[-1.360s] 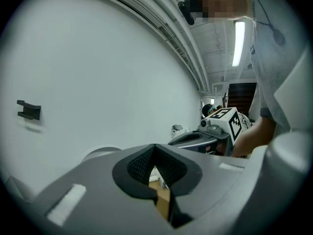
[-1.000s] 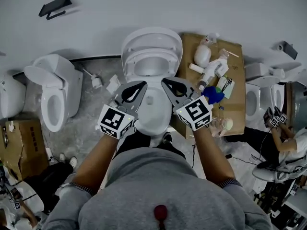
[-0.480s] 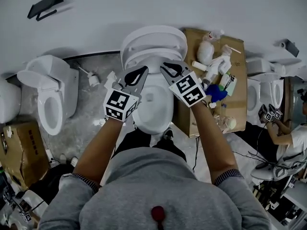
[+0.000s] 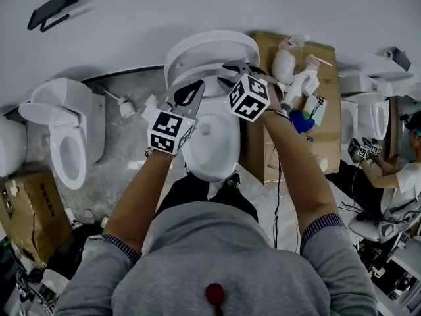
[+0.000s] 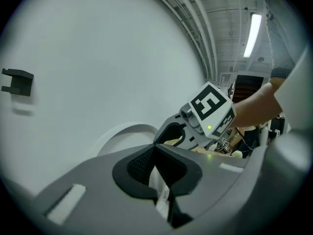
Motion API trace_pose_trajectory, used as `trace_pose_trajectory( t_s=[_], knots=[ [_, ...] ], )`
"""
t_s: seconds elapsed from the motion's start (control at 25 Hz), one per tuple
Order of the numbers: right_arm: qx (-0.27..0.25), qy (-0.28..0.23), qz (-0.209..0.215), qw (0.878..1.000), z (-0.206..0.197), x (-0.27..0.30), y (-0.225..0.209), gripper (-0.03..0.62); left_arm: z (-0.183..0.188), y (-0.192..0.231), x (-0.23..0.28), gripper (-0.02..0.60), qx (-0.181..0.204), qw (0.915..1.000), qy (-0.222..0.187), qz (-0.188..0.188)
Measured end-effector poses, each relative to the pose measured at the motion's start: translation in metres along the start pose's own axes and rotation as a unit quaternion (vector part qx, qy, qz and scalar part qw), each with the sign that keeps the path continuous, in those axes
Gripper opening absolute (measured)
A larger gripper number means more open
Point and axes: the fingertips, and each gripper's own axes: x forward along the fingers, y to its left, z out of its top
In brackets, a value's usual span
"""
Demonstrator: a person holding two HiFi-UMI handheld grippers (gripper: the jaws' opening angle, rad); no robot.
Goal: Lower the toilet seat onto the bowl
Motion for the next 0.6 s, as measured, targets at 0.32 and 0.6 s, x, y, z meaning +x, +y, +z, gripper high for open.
trace_pose_trajectory(
  t_s=[0.32, 0.6],
  knots=[
    [-0.038, 0.04, 0.027, 0.998, -0.008, 0.031, -0.009, 0.167, -0.01, 0.006, 0.006, 0.006, -0.003, 1.0, 0.007, 0.001],
    [-0.045, 0.063, 0.062, 0.995, -0.013, 0.051, -0.008, 0.169, -0.014, 0.012, 0.005, 0.006, -0.011, 0.9999, 0.006, 0.004]
  ],
)
